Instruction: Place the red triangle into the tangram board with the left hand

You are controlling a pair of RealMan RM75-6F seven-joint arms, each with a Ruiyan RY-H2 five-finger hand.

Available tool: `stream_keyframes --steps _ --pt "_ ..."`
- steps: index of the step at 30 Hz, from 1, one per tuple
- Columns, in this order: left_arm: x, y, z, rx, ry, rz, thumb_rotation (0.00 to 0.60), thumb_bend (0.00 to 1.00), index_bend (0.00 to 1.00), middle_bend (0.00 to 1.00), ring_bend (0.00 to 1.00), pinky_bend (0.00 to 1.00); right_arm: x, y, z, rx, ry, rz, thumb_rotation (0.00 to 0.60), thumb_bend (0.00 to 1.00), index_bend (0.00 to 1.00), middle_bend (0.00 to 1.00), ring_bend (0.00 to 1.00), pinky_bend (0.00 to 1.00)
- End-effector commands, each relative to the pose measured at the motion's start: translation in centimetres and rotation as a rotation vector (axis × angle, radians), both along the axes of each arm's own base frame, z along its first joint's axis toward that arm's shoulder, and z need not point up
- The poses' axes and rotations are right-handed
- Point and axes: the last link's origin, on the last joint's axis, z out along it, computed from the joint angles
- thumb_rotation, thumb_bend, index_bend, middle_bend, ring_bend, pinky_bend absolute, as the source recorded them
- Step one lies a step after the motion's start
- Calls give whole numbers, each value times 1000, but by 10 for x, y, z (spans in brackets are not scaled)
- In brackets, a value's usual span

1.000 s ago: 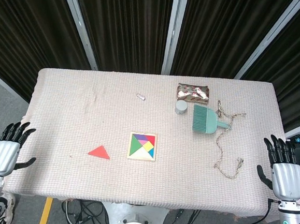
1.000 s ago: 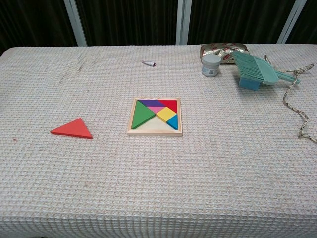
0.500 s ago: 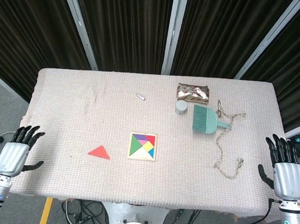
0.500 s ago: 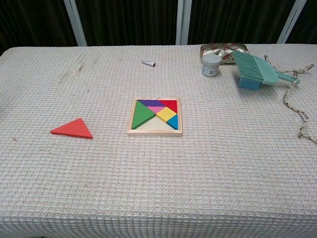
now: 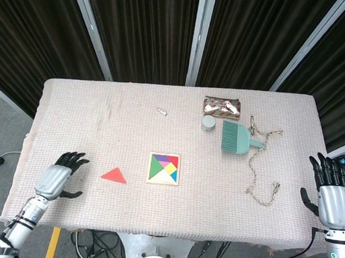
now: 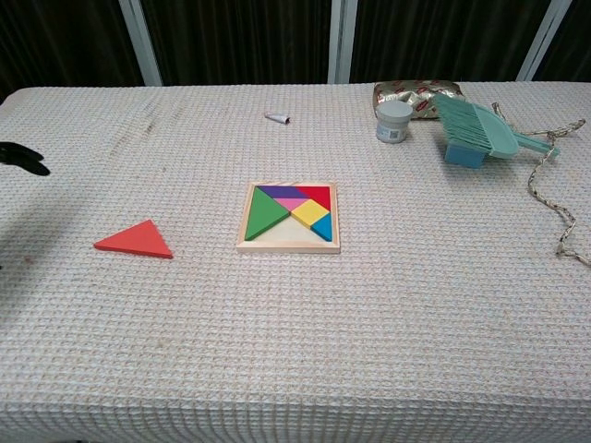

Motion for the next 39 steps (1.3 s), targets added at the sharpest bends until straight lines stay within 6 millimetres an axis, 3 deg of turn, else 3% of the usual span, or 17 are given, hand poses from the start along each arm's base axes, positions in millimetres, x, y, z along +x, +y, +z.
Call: stream_keyframes --steps 1,9,18,39 --pt "14 11 -18 -53 -37 3 600 129 167 67 0 3 -1 0 0 -3 -3 -1 600 273 0 0 0 0" --pt "20 24 -40 -71 -64 48 600 130 170 67 0 2 -4 -1 3 -7 -6 -7 600 273 0 0 0 0" --pt "26 40 -50 -80 -65 47 600 154 188 67 0 2 -7 -1 3 -6 -6 -19 600 273 0 0 0 0" --pt "39 53 -72 -108 -110 41 600 224 254 67 0 0 -15 0 1 2 -5 -47 600 273 0 0 0 0"
